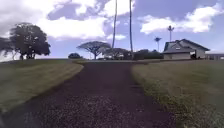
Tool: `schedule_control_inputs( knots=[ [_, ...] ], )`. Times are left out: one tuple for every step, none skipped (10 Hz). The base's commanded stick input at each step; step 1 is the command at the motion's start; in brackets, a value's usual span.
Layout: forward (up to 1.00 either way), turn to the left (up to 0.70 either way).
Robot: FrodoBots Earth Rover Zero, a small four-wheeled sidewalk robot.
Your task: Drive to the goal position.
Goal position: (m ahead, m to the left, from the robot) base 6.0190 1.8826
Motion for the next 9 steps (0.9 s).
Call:
schedule_control_inputs(
  knots=[
    [0.5,0.0],
    [0.5,0.0],
    [0.5,0.0],
    [0.5,0.0],
    [0.5,0.0],
    [0.5,0.0],
    [0.5,0.0],
    [0.5,0.0],
    [0.5,0.0]
  ],
)
